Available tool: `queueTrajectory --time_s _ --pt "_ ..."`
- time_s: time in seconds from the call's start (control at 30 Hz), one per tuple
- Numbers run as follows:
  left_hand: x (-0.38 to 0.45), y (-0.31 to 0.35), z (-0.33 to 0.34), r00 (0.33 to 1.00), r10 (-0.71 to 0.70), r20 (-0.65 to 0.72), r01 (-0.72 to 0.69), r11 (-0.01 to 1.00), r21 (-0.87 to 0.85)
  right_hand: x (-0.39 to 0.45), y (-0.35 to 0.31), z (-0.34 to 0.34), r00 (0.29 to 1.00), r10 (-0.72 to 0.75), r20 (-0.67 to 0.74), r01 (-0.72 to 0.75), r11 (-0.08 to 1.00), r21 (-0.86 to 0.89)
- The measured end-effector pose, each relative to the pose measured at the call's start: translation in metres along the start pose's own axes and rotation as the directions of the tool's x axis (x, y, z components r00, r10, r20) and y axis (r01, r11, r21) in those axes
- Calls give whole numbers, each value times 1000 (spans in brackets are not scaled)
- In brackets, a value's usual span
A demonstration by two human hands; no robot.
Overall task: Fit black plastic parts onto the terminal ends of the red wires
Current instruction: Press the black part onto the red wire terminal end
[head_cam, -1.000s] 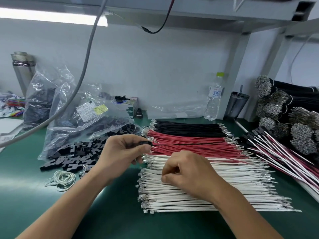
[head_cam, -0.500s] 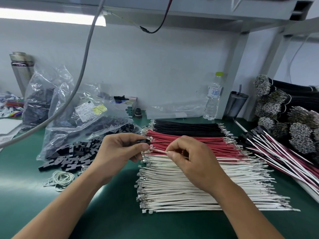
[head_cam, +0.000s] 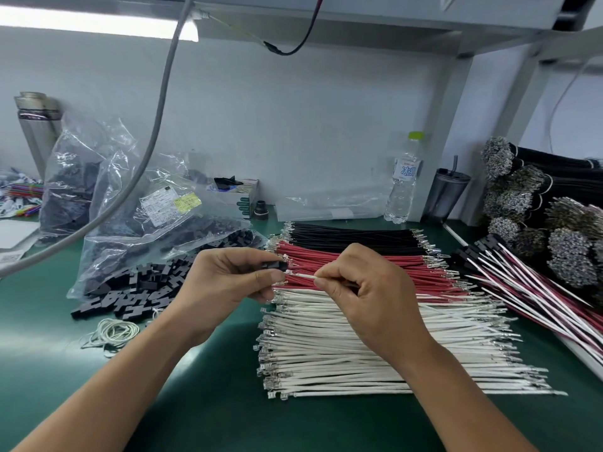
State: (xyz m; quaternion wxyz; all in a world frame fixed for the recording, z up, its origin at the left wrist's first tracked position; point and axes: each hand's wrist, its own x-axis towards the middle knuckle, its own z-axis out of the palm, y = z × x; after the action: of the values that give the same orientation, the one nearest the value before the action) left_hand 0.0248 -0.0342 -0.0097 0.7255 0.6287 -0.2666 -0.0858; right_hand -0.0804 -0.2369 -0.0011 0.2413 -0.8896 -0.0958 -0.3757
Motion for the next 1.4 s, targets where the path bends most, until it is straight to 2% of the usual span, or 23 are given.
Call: queueTrajectory --time_s 0.1,0.3,0.5,0.63,0.8,1.07,1.17,1.3,1.4 --pt "0 1 1 1000 0 19 0 1000 10 0 -3 2 1000 -16 -9 15 997 -77" --pt "2 1 -1 1000 -6 -13 6 1000 -2 1 -2 -3 999 38 -13 -36 990 133" --pt "-1 2 0 1000 -21 12 21 1000 12 2 -5 5 996 82 -46 -80 996 44" --pt "0 6 -2 1000 -19 -9 20 999 31 2 -1 2 994 101 -33 -96 985 147" --pt "-3 10 0 1000 -23 -1 23 999 50 2 -3 5 989 143 -42 -137 983 124" --pt "-3 12 -1 999 -38 -10 39 998 50 2 -4 1 992 123 -12 -119 975 190" --pt "-3 11 -1 999 -37 9 36 997 75 3 -4 3 993 114 -26 -109 984 141" --pt "-4 8 2 998 -44 54 37 992 121 2 -9 9 997 56 -61 -57 998 -18" --pt "-7 8 2 993 -59 105 42 987 154 0 -12 15 1000 7 -14 -8 1000 -22"
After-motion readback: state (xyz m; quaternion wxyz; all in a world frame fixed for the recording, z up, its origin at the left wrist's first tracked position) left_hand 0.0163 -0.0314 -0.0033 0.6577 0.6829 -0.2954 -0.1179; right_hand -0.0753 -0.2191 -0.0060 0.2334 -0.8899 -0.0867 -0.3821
